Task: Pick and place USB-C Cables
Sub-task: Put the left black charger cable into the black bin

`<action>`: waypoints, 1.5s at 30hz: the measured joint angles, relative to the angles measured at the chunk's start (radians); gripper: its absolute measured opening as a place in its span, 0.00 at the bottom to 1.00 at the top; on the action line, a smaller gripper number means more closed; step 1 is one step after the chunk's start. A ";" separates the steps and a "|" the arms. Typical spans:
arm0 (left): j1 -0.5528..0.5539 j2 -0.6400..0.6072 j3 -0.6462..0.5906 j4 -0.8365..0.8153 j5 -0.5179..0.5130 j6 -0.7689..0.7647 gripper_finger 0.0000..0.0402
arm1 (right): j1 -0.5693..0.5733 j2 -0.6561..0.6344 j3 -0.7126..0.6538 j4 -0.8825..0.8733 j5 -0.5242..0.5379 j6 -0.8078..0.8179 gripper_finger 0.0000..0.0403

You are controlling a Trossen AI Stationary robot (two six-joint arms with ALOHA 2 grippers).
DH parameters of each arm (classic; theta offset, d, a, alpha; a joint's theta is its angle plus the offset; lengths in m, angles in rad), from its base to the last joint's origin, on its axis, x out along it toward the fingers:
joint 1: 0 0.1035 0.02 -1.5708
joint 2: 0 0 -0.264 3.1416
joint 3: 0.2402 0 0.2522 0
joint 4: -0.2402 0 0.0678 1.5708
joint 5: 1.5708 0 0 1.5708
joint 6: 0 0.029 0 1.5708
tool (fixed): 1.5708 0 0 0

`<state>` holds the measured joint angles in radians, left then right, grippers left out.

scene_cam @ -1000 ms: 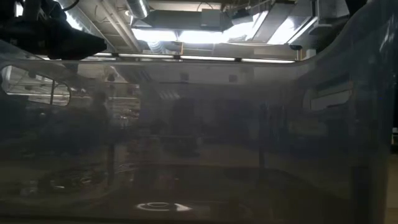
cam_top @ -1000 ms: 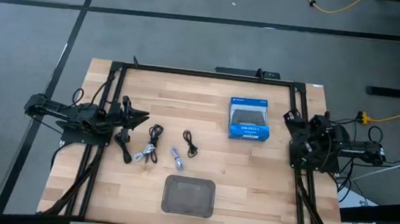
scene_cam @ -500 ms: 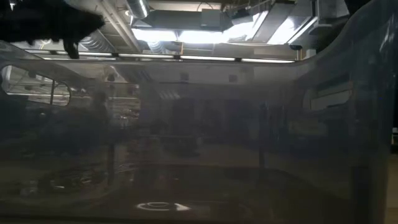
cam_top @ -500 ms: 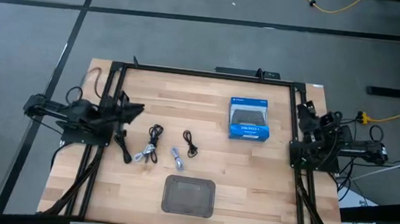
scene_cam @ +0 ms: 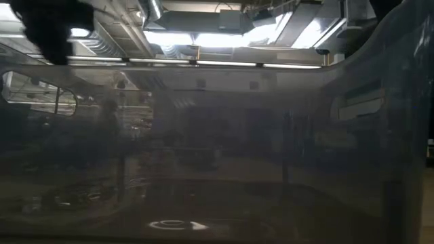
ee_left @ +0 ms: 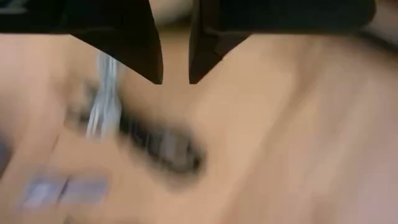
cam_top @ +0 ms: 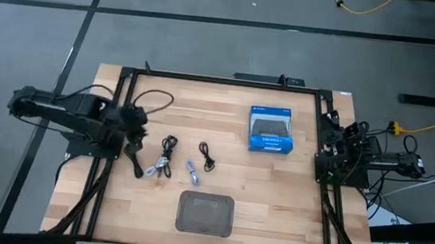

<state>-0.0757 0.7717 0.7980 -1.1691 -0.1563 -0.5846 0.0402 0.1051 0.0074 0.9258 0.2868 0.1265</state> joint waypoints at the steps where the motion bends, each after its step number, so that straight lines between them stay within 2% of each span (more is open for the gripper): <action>1: -0.007 0.037 0.021 -0.072 0.048 -0.032 0.17 | 0.000 0.000 0.000 -0.010 0.000 -0.002 0.24; 4: -0.045 0.116 0.024 -0.179 0.160 0.009 0.17 | 0.000 0.000 0.000 -0.055 0.000 -0.006 0.24; 8: -0.110 0.203 -0.024 -0.159 0.226 0.199 0.17 | 0.000 0.000 0.000 -0.101 0.000 -0.005 0.24; 12: -0.167 0.290 -0.061 -0.125 0.190 0.315 0.17 | 0.000 0.000 0.000 -0.106 0.000 0.000 0.24; 18: -0.254 0.417 -0.089 0.059 0.159 0.455 0.17 | 0.000 0.000 0.000 -0.135 -0.001 0.001 0.24; 21: -0.279 0.482 -0.089 0.052 0.115 0.449 0.17 | 0.000 -0.001 0.000 -0.155 -0.001 0.010 0.24; 28: -0.319 0.587 -0.089 0.058 0.125 0.448 0.19 | 0.000 -0.001 0.000 -0.196 -0.001 0.029 0.24; 37: -0.357 0.662 -0.089 0.067 0.128 0.446 0.35 | 0.000 -0.001 0.000 -0.199 -0.003 0.027 0.24; 45: -0.409 0.730 -0.089 0.210 0.126 0.430 0.45 | 0.000 -0.001 0.000 -0.199 -0.003 0.028 0.24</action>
<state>-0.4844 1.5018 0.7086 -0.9587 -0.0304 -0.1551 0.0402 0.1043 0.0074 0.7265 0.2836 0.1543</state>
